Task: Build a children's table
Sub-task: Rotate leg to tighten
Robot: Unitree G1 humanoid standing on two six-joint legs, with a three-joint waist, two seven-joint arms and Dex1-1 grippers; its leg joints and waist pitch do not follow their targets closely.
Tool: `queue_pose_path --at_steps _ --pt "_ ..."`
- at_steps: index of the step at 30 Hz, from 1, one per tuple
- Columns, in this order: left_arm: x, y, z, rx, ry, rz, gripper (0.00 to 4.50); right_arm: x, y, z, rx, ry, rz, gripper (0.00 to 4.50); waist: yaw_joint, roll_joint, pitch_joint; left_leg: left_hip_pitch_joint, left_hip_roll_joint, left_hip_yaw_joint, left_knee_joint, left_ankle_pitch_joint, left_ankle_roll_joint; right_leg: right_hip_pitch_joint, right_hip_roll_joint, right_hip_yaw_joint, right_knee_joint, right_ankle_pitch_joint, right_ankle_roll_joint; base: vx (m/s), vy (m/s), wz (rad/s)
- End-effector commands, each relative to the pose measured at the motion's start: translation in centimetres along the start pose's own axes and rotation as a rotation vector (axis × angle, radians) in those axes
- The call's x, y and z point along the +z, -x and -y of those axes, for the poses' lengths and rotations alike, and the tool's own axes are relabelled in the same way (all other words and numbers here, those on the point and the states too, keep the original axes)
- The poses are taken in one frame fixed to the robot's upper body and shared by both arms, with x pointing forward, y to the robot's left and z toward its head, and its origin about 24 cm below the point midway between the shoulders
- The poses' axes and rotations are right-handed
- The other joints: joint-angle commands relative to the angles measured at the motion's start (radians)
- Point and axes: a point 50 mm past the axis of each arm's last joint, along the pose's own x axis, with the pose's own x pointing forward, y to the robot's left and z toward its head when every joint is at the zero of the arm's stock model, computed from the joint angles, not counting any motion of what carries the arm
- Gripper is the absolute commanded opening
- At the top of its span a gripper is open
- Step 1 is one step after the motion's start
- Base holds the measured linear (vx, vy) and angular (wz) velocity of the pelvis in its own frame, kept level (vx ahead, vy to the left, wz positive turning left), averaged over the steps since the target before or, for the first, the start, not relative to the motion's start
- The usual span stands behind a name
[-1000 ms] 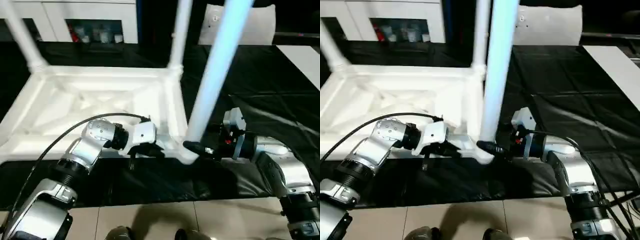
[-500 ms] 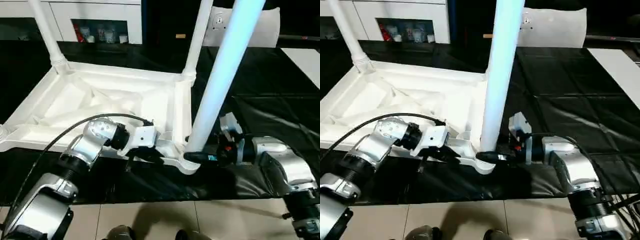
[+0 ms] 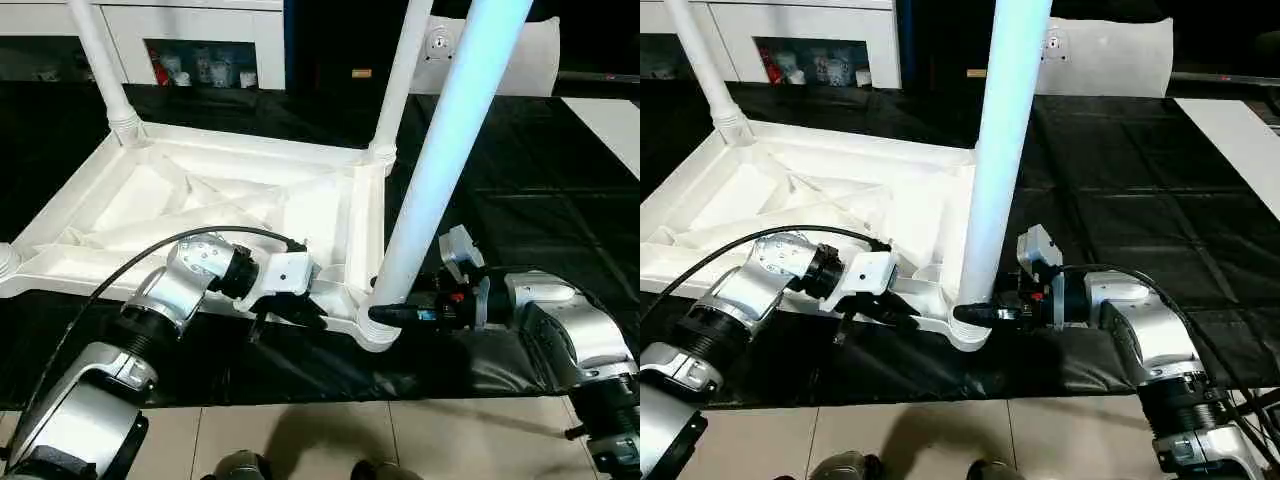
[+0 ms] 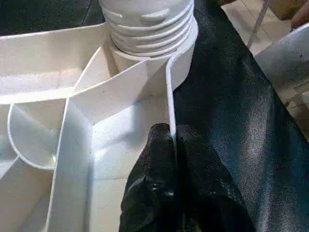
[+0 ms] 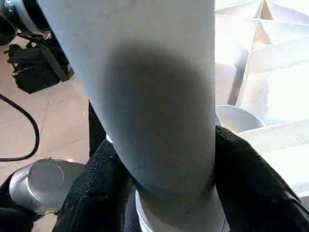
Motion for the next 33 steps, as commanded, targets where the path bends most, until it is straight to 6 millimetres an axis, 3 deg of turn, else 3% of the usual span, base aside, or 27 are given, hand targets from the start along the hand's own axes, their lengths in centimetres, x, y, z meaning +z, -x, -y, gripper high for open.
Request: queue_pose_path --at_steps 1,4,5,6,7,8,9,10,11,12,13,14,16,17,18,20,21,22,23,24,25,27,31,33 --pt "-0.4 -0.8 -0.1 0.015 0.040 -0.056 0.00 -0.4 -1.0 -1.0 0.059 -0.061 0.025 2.10 -0.008 -0.003 -0.070 0.019 0.072 -0.027 -0.065 -0.138 0.067 0.045 -0.096 0.057 -0.070 -0.274 -0.199 0.000 0.000 0.00" --pt "0.1 -1.2 -0.9 0.114 0.131 -0.004 0.00 -0.6 -2.2 -1.3 -0.020 -0.091 0.070 2.10 -0.007 0.001 -0.062 0.024 0.071 -0.030 -0.070 -0.190 0.040 0.040 -0.100 0.058 -0.083 -0.362 -0.183 0.000 0.000 0.00" --pt "0.8 -1.8 -1.4 0.191 0.183 0.029 0.00 -0.9 -3.5 -1.0 -0.161 -0.104 0.109 2.10 -0.012 -0.001 -0.058 0.023 0.068 -0.033 -0.073 -0.220 0.030 0.039 -0.100 0.058 -0.087 -0.417 -0.173 0.000 0.000 0.00" --pt "1.1 -2.1 -1.7 0.226 0.205 0.037 0.00 -1.0 -4.1 -0.9 -0.218 -0.117 0.128 2.10 -0.018 0.005 -0.050 0.030 0.066 -0.036 -0.075 -0.265 0.009 0.027 -0.102 0.057 -0.099 -0.495 -0.158 0.000 0.000 0.00" --pt "1.2 -2.3 -1.9 0.251 0.215 0.040 0.00 -1.1 -4.5 -0.8 -0.247 -0.128 0.139 2.10 -0.028 -0.002 -0.046 0.030 0.057 -0.044 -0.075 -0.311 -0.002 0.033 -0.105 0.047 -0.112 -0.621 -0.115 0.000 0.000 0.00" --pt "1.7 -2.9 -2.2 0.295 0.242 0.056 0.00 -1.2 -5.3 -0.7 -0.316 -0.144 0.158 2.10 -0.031 -0.004 -0.045 0.028 0.056 -0.047 -0.076 -0.317 -0.007 0.035 -0.107 0.045 -0.116 -0.663 -0.093 0.000 0.000 0.00" --pt "2.6 -3.9 -2.8 0.376 0.285 0.085 0.00 -1.3 -6.7 -0.4 -0.434 -0.202 0.195 2.10 -0.042 0.001 -0.043 0.032 0.058 -0.049 -0.078 -0.330 -0.017 0.027 -0.106 0.045 -0.122 -0.688 -0.076 0.000 0.000 0.00" --pt "2.6 -3.9 -2.8 0.376 0.285 0.085 0.00 -1.3 -6.7 -0.4 -0.434 -0.202 0.195 2.09 -0.047 0.006 -0.043 0.039 0.060 -0.052 -0.078 -0.346 -0.023 0.021 -0.106 0.043 -0.125 -0.691 -0.077 -0.064 0.040 -0.14" --pt "3.1 -4.4 -3.2 0.422 0.307 0.099 0.00 -1.3 -7.5 -0.3 -0.488 -0.230 0.210 2.09 -0.065 0.007 -0.041 0.034 0.059 -0.061 -0.083 -0.395 -0.026 0.030 -0.103 0.031 -0.130 -0.691 -0.068 0.000 0.000 0.00" --pt "3.3 -4.6 -3.3 0.442 0.319 0.105 0.00 -1.2 -7.9 -0.2 -0.513 -0.231 0.216 2.09 -0.072 0.006 -0.039 0.029 0.060 -0.062 -0.087 -0.408 -0.026 0.033 -0.102 0.029 -0.131 -0.687 -0.062 -0.031 0.051 -0.13" --pt "3.6 -5.0 -3.5 0.460 0.331 0.107 0.00 -1.2 -8.6 0.2 -0.584 -0.255 0.211 2.09 -0.078 0.007 -0.040 0.032 0.060 -0.063 -0.087 -0.423 -0.025 0.030 -0.101 0.028 -0.133 -0.686 -0.060 0.000 0.000 0.00" --pt "3.9 -5.2 -3.7 0.480 0.336 0.108 0.00 -1.2 -8.9 0.3 -0.612 -0.266 0.208 2.09 -0.087 0.014 -0.040 0.038 0.060 -0.065 -0.088 -0.453 -0.031 0.025 -0.101 0.027 -0.135 -0.677 -0.066 -0.027 0.053 -0.11" --pt "4.6 -5.8 -4.1 0.540 0.363 0.117 0.00 -0.9 -9.9 0.8 -0.698 -0.300 0.211 2.09 -0.104 0.019 -0.038 0.035 0.059 -0.071 -0.092 -0.491 -0.030 0.032 -0.099 0.018 -0.141 -0.652 -0.063 0.000 0.000 0.00" --pt "5.0 -6.1 -4.6 0.594 0.375 0.121 0.00 -0.4 -10.7 1.1 -0.741 -0.316 0.208 2.09 -0.110 0.025 -0.036 0.048 0.061 -0.071 -0.091 -0.529 -0.033 0.026 -0.099 0.009 -0.149 -0.643 -0.066 0.000 0.000 0.00" --pt "5.2 -6.1 -4.7 0.614 0.371 0.118 0.00 -0.1 -11.0 1.3 -0.762 -0.314 0.211 2.09 -0.121 0.025 -0.037 0.047 0.058 -0.077 -0.091 -0.558 -0.035 0.033 -0.099 -0.007 -0.152 -0.633 -0.057 0.000 0.000 0.00" --pt "5.3 -6.1 -5.0 0.634 0.350 0.108 0.00 0.6 -11.4 1.6 -0.770 -0.312 0.253 2.09 -0.130 0.028 -0.033 0.047 0.061 -0.081 -0.095 -0.593 -0.033 0.037 -0.105 -0.018 -0.158 -0.636 -0.040 -0.011 0.025 -0.04" --pt "5.3 -6.0 -5.0 0.637 0.343 0.105 0.00 0.9 -11.5 1.6 -0.768 -0.312 0.269 2.63 -0.133 0.030 -0.034 0.050 0.062 -0.083 -0.095 -0.606 -0.034 0.037 -0.106 -0.021 -0.159 -0.626 -0.038 0.000 0.000 0.00" --pt "5.1 -5.8 -5.0 0.638 0.321 0.076 0.00 1.3 -11.5 1.7 -0.767 -0.309 0.299 2.63 -0.138 0.035 -0.033 0.044 0.064 -0.087 -0.100 -0.622 -0.035 0.045 -0.106 -0.025 -0.156 -0.595 -0.039 0.000 0.000 0.00" --pt "4.7 -5.5 -5.0 0.641 0.317 0.060 0.00 1.3 -11.3 1.7 -0.771 -0.293 0.305 2.77 -0.137 0.030 -0.031 0.042 0.064 -0.085 -0.102 -0.633 -0.035 0.043 -0.109 -0.025 -0.159 -0.599 -0.035 0.000 0.000 0.00" --pt "4.2 -5.2 -4.8 0.633 0.306 0.043 0.00 1.1 -10.8 1.6 -0.772 -0.258 0.303 2.77 -0.135 0.027 -0.033 0.053 0.057 -0.082 -0.095 -0.622 -0.032 0.034 -0.116 -0.025 -0.166 -0.628 -0.034 0.000 0.000 0.00" --pt "3.9 -5.0 -4.7 0.626 0.299 0.034 0.00 0.9 -10.4 1.6 -0.779 -0.233 0.292 2.91 -0.133 0.026 -0.033 0.053 0.055 -0.081 -0.091 -0.607 -0.028 0.033 -0.121 -0.024 -0.169 -0.643 -0.031 0.000 0.000 0.00" --pt "3.6 -4.7 -4.6 0.628 0.298 0.025 0.00 0.7 -10.1 1.5 -0.765 -0.249 0.305 3.15 -0.133 0.027 -0.032 0.039 0.055 -0.084 -0.092 -0.561 -0.015 0.040 -0.128 -0.020 -0.169 -0.664 -0.027 0.000 0.000 0.00" --pt "2.1 -3.4 -4.0 0.611 0.290 0.019 0.00 -0.3 -7.5 1.5 -0.782 -0.218 0.303 3.51 -0.133 0.024 -0.037 0.029 0.061 -0.086 -0.099 -0.538 -0.011 0.044 -0.128 -0.009 -0.158 -0.612 -0.041 0.000 0.000 0.00" --pt "1.5 -2.7 -3.6 0.584 0.289 0.024 0.00 -0.6 -6.2 1.3 -0.738 -0.189 0.302 3.72 -0.134 0.019 -0.044 0.018 0.063 -0.081 -0.098 -0.485 0.007 0.049 -0.131 0.002 -0.147 -0.558 -0.070 0.000 0.000 0.00"
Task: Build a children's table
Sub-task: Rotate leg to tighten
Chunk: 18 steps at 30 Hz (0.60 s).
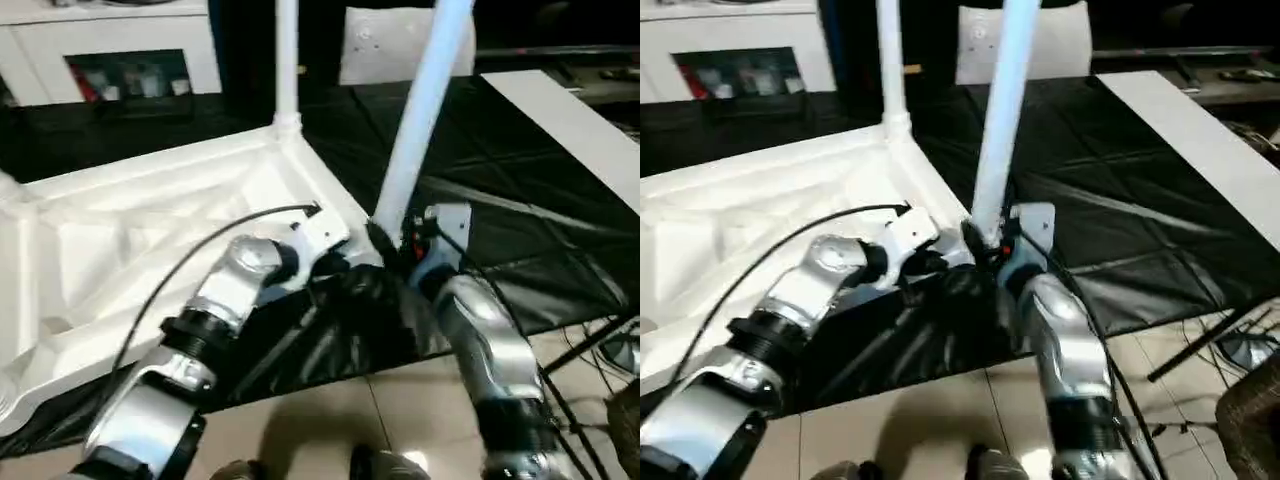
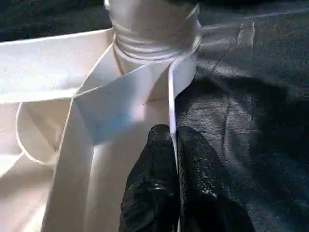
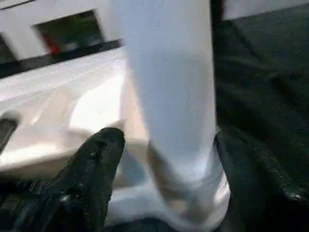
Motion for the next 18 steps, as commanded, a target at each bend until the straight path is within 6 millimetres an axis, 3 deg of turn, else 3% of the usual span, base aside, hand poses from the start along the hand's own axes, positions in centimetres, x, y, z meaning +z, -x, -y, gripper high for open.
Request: queue_pose_path --at_steps 1,2,4,5,7,9,10,12,15,18 --pt "0.2 0.3 0.0 -0.018 -0.031 0.032 0.00 -0.2 0.0 -1.2 0.125 0.002 -0.018 3.72 0.010 -0.004 -0.063 0.013 0.079 -0.054 -0.089 -0.454 0.008 0.029 -0.101 0.064 -0.075 -0.526 -0.093 0.000 0.000 0.00" --pt "-0.3 0.9 -0.1 -0.054 -0.042 0.030 0.00 0.0 1.0 -0.3 0.164 0.062 -0.027 3.95 0.015 -0.006 -0.068 0.000 0.080 -0.047 -0.085 -0.363 0.036 0.035 -0.102 0.072 -0.063 -0.441 -0.134 0.000 0.000 0.00" --pt "-0.6 1.3 -0.3 -0.072 -0.052 0.027 0.00 0.1 1.5 0.5 0.174 0.087 -0.048 4.11 0.019 -0.009 -0.070 -0.001 0.078 -0.038 -0.080 -0.305 0.057 0.033 -0.097 0.076 -0.053 -0.370 -0.170 0.000 0.000 0.00" --pt "-0.9 1.8 -0.3 -0.110 -0.073 0.031 0.00 0.5 2.3 1.6 0.212 0.120 -0.062 4.17 0.024 -0.014 -0.072 -0.004 0.074 -0.032 -0.074 -0.284 0.072 0.034 -0.095 0.079 -0.050 -0.372 -0.173 0.000 0.000 0.00" --pt "-1.0 2.1 -0.3 -0.138 -0.086 0.039 0.00 1.0 2.8 2.2 0.236 0.140 -0.064 4.38 0.037 -0.012 -0.075 0.003 0.073 -0.026 -0.067 -0.266 0.084 0.028 -0.094 0.079 -0.053 -0.419 -0.166 0.000 0.000 0.00" --pt "-1.5 2.7 -0.1 -0.216 -0.114 0.034 0.00 2.1 3.8 3.2 0.305 0.177 -0.063 4.46 0.047 -0.012 -0.081 0.001 0.072 -0.024 -0.064 -0.231 0.091 0.033 -0.091 0.079 -0.048 -0.397 -0.164 0.021 -0.025 0.03" --pt "-1.6 3.0 0.1 -0.260 -0.143 0.030 0.00 2.6 4.1 3.6 0.337 0.193 -0.068 4.46 0.054 -0.015 -0.082 0.003 0.074 -0.021 -0.062 -0.208 0.099 0.029 -0.087 0.082 -0.042 -0.361 -0.173 0.042 -0.051 0.06" --pt "-1.9 3.3 0.3 -0.322 -0.171 0.026 0.00 3.3 4.6 4.0 0.385 0.224 -0.084 4.46 0.063 -0.012 -0.086 0.002 0.077 -0.021 -0.060 -0.180 0.106 0.032 -0.084 0.081 -0.029 -0.314 -0.193 0.056 -0.049 0.04" --pt "-2.1 4.0 0.5 -0.438 -0.201 0.016 0.00 4.3 5.2 4.6 0.490 0.255 -0.113 4.46 0.082 -0.014 -0.098 -0.002 0.076 -0.016 -0.049 -0.061 0.148 0.041 -0.080 0.079 0.002 -0.107 -0.252 0.039 -0.030 0.01" --pt "-2.3 4.3 0.5 -0.494 -0.232 -0.003 0.00 4.5 5.3 4.3 0.571 0.251 -0.134 4.30 0.094 -0.016 -0.099 -0.001 0.077 -0.015 -0.045 -0.026 0.168 0.041 -0.080 0.079 0.014 -0.055 -0.270 0.000 0.000 0.00"
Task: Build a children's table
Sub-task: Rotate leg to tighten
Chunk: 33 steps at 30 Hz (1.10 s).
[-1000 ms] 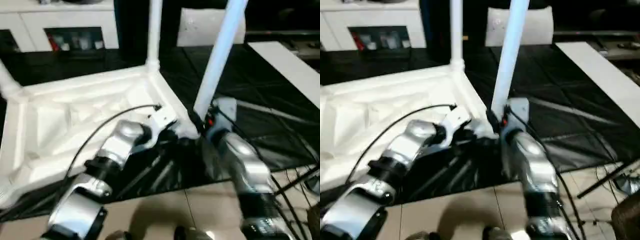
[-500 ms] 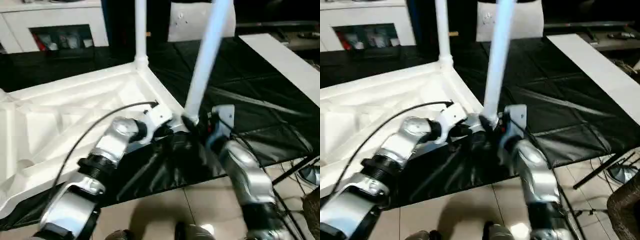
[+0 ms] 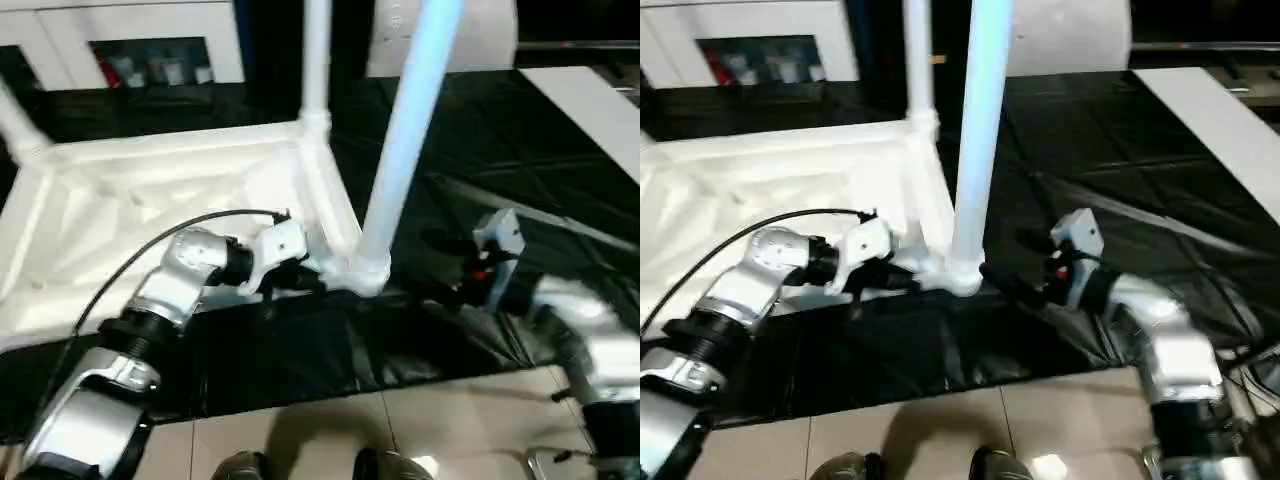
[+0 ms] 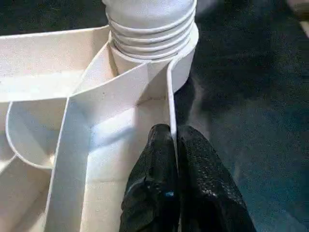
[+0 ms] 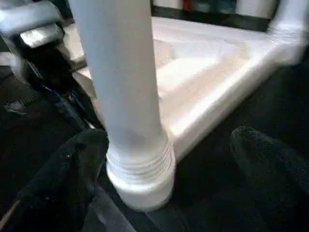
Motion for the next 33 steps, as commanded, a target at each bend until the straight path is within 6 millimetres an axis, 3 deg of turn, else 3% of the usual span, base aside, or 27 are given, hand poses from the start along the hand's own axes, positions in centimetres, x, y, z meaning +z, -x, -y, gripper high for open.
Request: queue_pose_path --at_steps 1,3,4,7,10,21,23,24,30,31,32,33 --pt "-0.2 -0.4 0.9 -0.167 -0.063 -0.045 0.00 0.2 -0.1 -0.5 0.137 -0.004 -0.019 4.20 0.008 -0.011 -0.096 0.006 0.071 -0.017 -0.048 -0.024 0.171 0.069 -0.081 0.070 -0.042 -0.086 -0.253 0.000 0.000 0.00" --pt "-0.2 -0.4 1.0 -0.184 -0.071 -0.046 0.00 0.2 -0.2 -0.6 0.161 -0.002 -0.027 4.12 0.014 -0.009 -0.094 0.008 0.075 -0.018 -0.050 -0.042 0.160 0.066 -0.081 0.069 -0.044 -0.123 -0.245 0.000 0.000 0.00" --pt "-0.1 -0.4 1.0 -0.204 -0.086 -0.051 0.00 0.2 -0.3 -0.7 0.187 -0.001 -0.037 4.00 0.014 -0.013 -0.093 0.009 0.076 -0.017 -0.051 -0.057 0.153 0.065 -0.080 0.068 -0.048 -0.144 -0.241 0.000 0.000 0.00" --pt "0.3 -0.4 1.1 -0.265 -0.126 -0.061 0.00 0.1 -0.9 -1.2 0.275 -0.002 -0.060 3.73 0.020 -0.015 -0.086 0.015 0.076 -0.017 -0.057 -0.131 0.097 0.061 -0.085 0.069 -0.065 -0.284 -0.208 0.000 0.000 0.00" --pt "0.4 -0.4 1.1 -0.285 -0.137 -0.062 0.00 0.1 -1.1 -1.4 0.307 0.003 -0.070 3.45 0.030 -0.014 -0.088 0.019 0.078 -0.017 -0.058 -0.139 0.073 0.060 -0.087 0.071 -0.066 -0.312 -0.188 0.000 0.000 0.00" --pt "1.1 -1.2 1.6 -0.391 -0.201 -0.067 0.00 -0.6 -2.3 -2.5 0.440 -0.013 -0.099 2.45 0.038 -0.022 -0.093 0.013 0.077 -0.016 -0.055 -0.087 0.090 0.063 -0.088 0.071 -0.053 -0.231 -0.201 0.000 0.000 0.00" --pt "1.2 -1.4 1.7 -0.398 -0.205 -0.066 0.00 -0.6 -2.4 -2.7 0.449 -0.016 -0.099 2.45 0.038 -0.022 -0.093 0.014 0.077 -0.015 -0.055 -0.088 0.092 0.062 -0.089 0.071 -0.053 -0.233 -0.202 0.000 0.000 0.00" --pt "1.2 -1.4 1.7 -0.400 -0.207 -0.065 0.00 -0.6 -2.4 -2.7 0.453 -0.018 -0.100 2.22 0.039 -0.022 -0.093 0.014 0.077 -0.015 -0.055 -0.091 0.090 0.063 -0.088 0.071 -0.054 -0.240 -0.199 0.000 0.000 0.00" --pt "1.2 -1.5 1.5 -0.396 -0.206 -0.069 0.00 -0.9 -2.6 -3.0 0.482 -0.032 -0.106 2.03 0.040 -0.022 -0.092 0.015 0.078 -0.017 -0.057 -0.111 0.076 0.062 -0.089 0.070 -0.059 -0.269 -0.187 0.000 0.000 0.00" --pt "1.2 -1.5 1.5 -0.393 -0.205 -0.070 0.00 -0.9 -2.6 -3.1 0.484 -0.034 -0.105 2.02 0.040 -0.018 -0.091 0.015 0.078 -0.017 -0.057 -0.114 0.074 0.062 -0.089 0.070 -0.059 -0.267 -0.187 0.000 0.000 0.00" --pt "1.1 -1.5 1.4 -0.383 -0.197 -0.070 0.00 -0.9 -2.6 -3.1 0.483 -0.040 -0.102 2.02 0.039 -0.021 -0.092 0.015 0.078 -0.017 -0.058 -0.115 0.073 0.063 -0.088 0.070 -0.059 -0.261 -0.189 0.000 0.000 0.00" --pt "1.0 -1.4 1.2 -0.354 -0.176 -0.071 0.00 -1.1 -2.6 -3.3 0.470 -0.057 -0.095 2.02 0.040 -0.016 -0.091 0.015 0.078 -0.018 -0.058 -0.116 0.071 0.063 -0.087 0.070 -0.058 -0.255 -0.192 0.000 0.000 0.00"
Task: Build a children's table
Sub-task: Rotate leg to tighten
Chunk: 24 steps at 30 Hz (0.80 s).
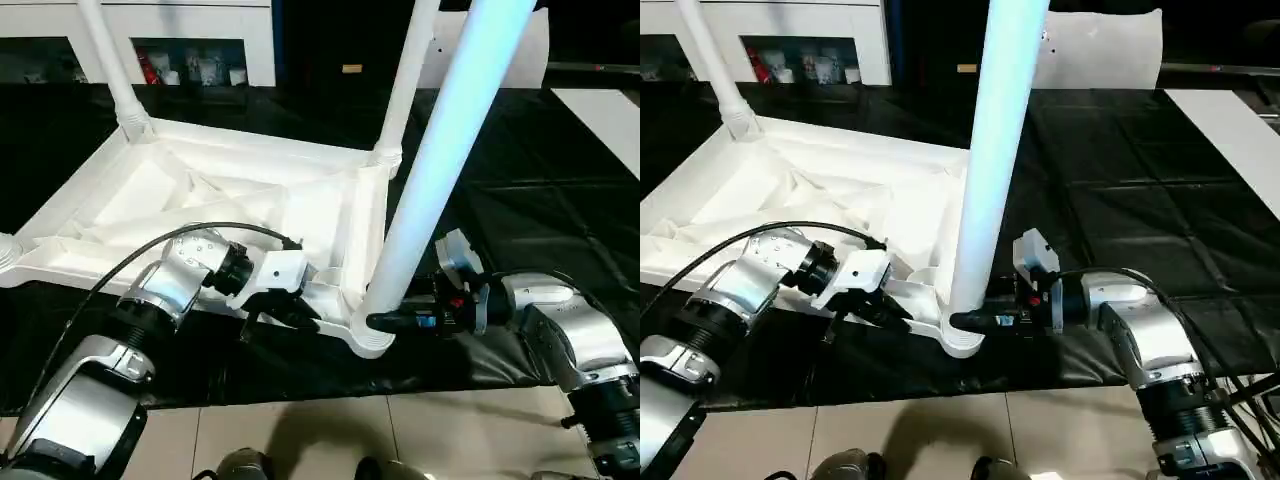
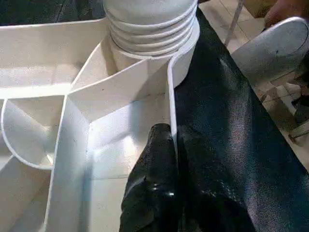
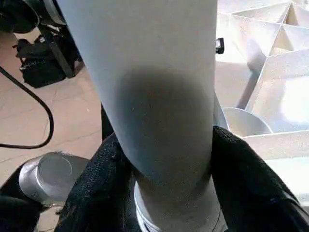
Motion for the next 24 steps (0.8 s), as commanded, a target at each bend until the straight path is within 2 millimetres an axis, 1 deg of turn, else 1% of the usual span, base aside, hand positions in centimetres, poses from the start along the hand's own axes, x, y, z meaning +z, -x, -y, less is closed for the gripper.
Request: queue_pose_path --at_steps 1,2,3,4,5,6,7,8,9,10,11,12,13,14,15,16,17,18,19,20,21,22,23,24 --pt "0.6 -0.9 -0.5 -0.005 -0.012 -0.032 0.00 -0.3 -0.7 -0.5 0.005 -0.056 0.042 2.02 -0.006 -0.004 -0.084 0.015 0.077 -0.023 -0.067 -0.117 0.073 0.057 -0.084 0.069 -0.060 -0.258 -0.189 0.000 0.000 0.00" --pt "0.5 -0.9 -0.8 0.040 0.004 -0.030 0.00 -0.5 -0.9 -0.7 -0.019 -0.078 0.063 2.02 -0.006 -0.005 -0.081 0.016 0.077 -0.023 -0.068 -0.132 0.069 0.056 -0.085 0.071 -0.064 -0.272 -0.187 0.000 0.000 0.00" --pt "0.5 -0.9 -1.0 0.072 0.024 -0.027 0.00 -0.6 -1.1 -0.7 -0.049 -0.085 0.073 2.02 -0.004 -0.005 -0.080 0.018 0.076 -0.023 -0.069 -0.144 0.064 0.056 -0.086 0.069 -0.067 -0.295 -0.183 0.000 0.000 0.00" --pt "0.5 -0.9 -1.5 0.153 0.067 -0.012 0.00 -1.0 -1.7 -0.7 -0.129 -0.108 0.092 2.02 -0.006 -0.004 -0.077 0.020 0.078 -0.024 -0.072 -0.155 0.048 0.053 -0.085 0.071 -0.072 -0.331 -0.168 0.000 0.000 0.00" --pt "0.6 -1.0 -1.8 0.188 0.086 -0.002 0.00 -1.2 -2.0 -0.7 -0.166 -0.119 0.098 2.02 -0.005 -0.004 -0.077 0.025 0.077 -0.026 -0.072 -0.167 0.040 0.050 -0.088 0.070 -0.075 -0.353 -0.167 0.000 0.000 0.00" --pt "0.7 -1.1 -1.9 0.209 0.102 0.011 0.00 -1.4 -2.4 -0.6 -0.225 -0.129 0.093 2.02 -0.013 -0.006 -0.073 0.020 0.073 -0.030 -0.076 -0.192 0.025 0.055 -0.088 0.066 -0.081 -0.409 -0.151 0.000 0.000 0.00" --pt "0.8 -1.2 -1.9 0.220 0.117 0.024 0.00 -1.6 -2.6 -0.5 -0.258 -0.133 0.087 2.02 -0.015 -0.006 -0.071 0.022 0.073 -0.030 -0.078 -0.209 0.017 0.053 -0.088 0.065 -0.086 -0.444 -0.138 0.000 0.000 0.00" --pt "1.0 -1.5 -2.2 0.270 0.148 0.038 0.00 -1.8 -3.3 -0.5 -0.309 -0.144 0.099 2.02 -0.021 -0.003 -0.067 0.025 0.069 -0.033 -0.077 -0.242 0.009 0.051 -0.090 0.062 -0.097 -0.513 -0.113 0.000 0.000 0.00" --pt "1.2 -1.7 -2.4 0.294 0.162 0.044 0.00 -1.9 -3.7 -0.5 -0.338 -0.153 0.104 2.01 -0.025 -0.004 -0.065 0.024 0.070 -0.033 -0.079 -0.252 0.003 0.051 -0.089 0.062 -0.100 -0.536 -0.102 0.000 0.000 0.00" --pt "1.4 -2.0 -2.6 0.331 0.185 0.050 0.00 -2.0 -4.4 -0.4 -0.388 -0.180 0.109 2.01 -0.038 -0.008 -0.060 0.028 0.068 -0.040 -0.081 -0.299 -0.013 0.048 -0.090 0.054 -0.112 -0.617 -0.069 0.000 0.000 0.00" --pt "1.7 -2.5 -2.8 0.377 0.217 0.067 0.00 -1.9 -5.5 -0.4 -0.431 -0.206 0.132 2.01 -0.043 -0.001 -0.058 0.032 0.067 -0.042 -0.081 -0.318 -0.018 0.045 -0.090 0.053 -0.113 -0.632 -0.068 0.000 0.000 0.00" --pt "2.0 -2.9 -2.9 0.404 0.239 0.078 0.00 -1.7 -6.2 -0.4 -0.458 -0.224 0.146 2.00 -0.058 -0.006 -0.055 0.032 0.067 -0.047 -0.080 -0.353 -0.030 0.043 -0.090 0.045 -0.121 -0.669 -0.054 0.000 0.000 0.00" --pt "2.3 -3.2 -3.1 0.430 0.256 0.086 0.00 -1.6 -6.9 -0.3 -0.491 -0.254 0.154 2.00 -0.063 -0.003 -0.052 0.036 0.064 -0.049 -0.079 -0.377 -0.031 0.042 -0.090 0.039 -0.129 -0.697 -0.043 0.000 0.000 0.00" --pt "2.8 -3.8 -3.4 0.489 0.289 0.099 0.00 -1.3 -8.2 0.0 -0.560 -0.295 0.162 2.00 -0.076 -0.003 -0.051 0.040 0.062 -0.054 -0.077 -0.414 -0.032 0.044 -0.091 0.030 -0.140 -0.727 -0.022 0.000 0.000 0.00" --pt "2.9 -3.9 -3.5 0.503 0.296 0.101 0.00 -1.2 -8.5 0.1 -0.578 -0.304 0.164 2.00 -0.090 0.005 -0.050 0.042 0.066 -0.060 -0.080 -0.451 -0.040 0.045 -0.089 0.019 -0.144 -0.720 -0.016 0.000 0.000 0.00" --pt "3.5 -4.4 -3.9 0.564 0.327 0.108 0.00 -1.0 -9.7 0.5 -0.652 -0.344 0.163 2.00 -0.100 0.014 -0.052 0.042 0.070 -0.069 -0.084 -0.491 -0.048 0.053 -0.088 0.010 -0.147 -0.700 -0.007 0.000 0.000 0.00" --pt "3.8 -4.6 -4.2 0.603 0.345 0.113 0.00 -0.7 -10.5 0.7 -0.687 -0.357 0.161 2.00 -0.109 0.016 -0.049 0.043 0.074 -0.072 -0.088 -0.514 -0.051 0.054 -0.087 0.005 -0.146 -0.675 -0.012 0.000 0.000 0.00" --pt "3.8 -4.6 -4.2 0.603 0.345 0.113 0.00 -0.7 -10.5 0.7 -0.687 -0.357 0.161 2.00 -0.125 0.021 -0.047 0.034 0.085 -0.083 -0.101 -0.582 -0.062 0.068 -0.082 -0.007 -0.135 -0.621 -0.015 0.000 0.000 0.00" --pt "4.3 -5.0 -4.7 0.660 0.371 0.124 0.00 -0.2 -11.6 1.0 -0.725 -0.369 0.162 2.00 -0.129 0.026 -0.046 0.031 0.091 -0.087 -0.111 -0.627 -0.069 0.075 -0.078 -0.009 -0.127 -0.597 -0.012 0.000 0.000 0.00" --pt "4.6 -5.0 -5.0 0.689 0.379 0.126 0.00 0.0 -12.1 1.2 -0.739 -0.366 0.170 2.00 -0.135 0.028 -0.045 0.030 0.100 -0.089 -0.129 -0.703 -0.080 0.079 -0.070 0.002 -0.102 -0.528 -0.024 0.000 0.000 0.00" --pt "4.8 -5.1 -5.3 0.719 0.378 0.121 0.00 0.4 -12.5 1.5 -0.754 -0.362 0.184 2.00 -0.136 0.027 -0.044 0.032 0.099 -0.088 -0.135 -0.730 -0.086 0.076 -0.067 0.009 -0.092 -0.509 -0.031 0.000 0.000 0.00" --pt "4.9 -5.1 -5.3 0.723 0.378 0.120 0.00 0.4 -12.5 1.6 -0.757 -0.362 0.188 2.00 -0.139 0.020 -0.042 0.049 0.083 -0.077 -0.124 -0.738 -0.091 0.054 -0.073 0.016 -0.108 -0.544 -0.044 0.000 0.000 0.00" --pt "5.1 -5.1 -5.6 0.759 0.366 0.110 0.00 0.9 -12.7 2.0 -0.782 -0.365 0.219 2.56 -0.144 0.010 -0.042 0.067 0.055 -0.069 -0.087 -0.660 -0.072 0.034 -0.095 0.006 -0.153 -0.678 -0.027 0.000 0.000 0.00" --pt "5.3 -5.0 -5.6 0.769 0.357 0.105 0.00 1.1 -12.7 2.2 -0.797 -0.369 0.233 2.70 -0.148 0.010 -0.042 0.064 0.042 -0.064 -0.060 -0.551 -0.044 0.040 -0.113 -0.009 -0.182 -0.776 0.002 0.000 0.000 0.00"
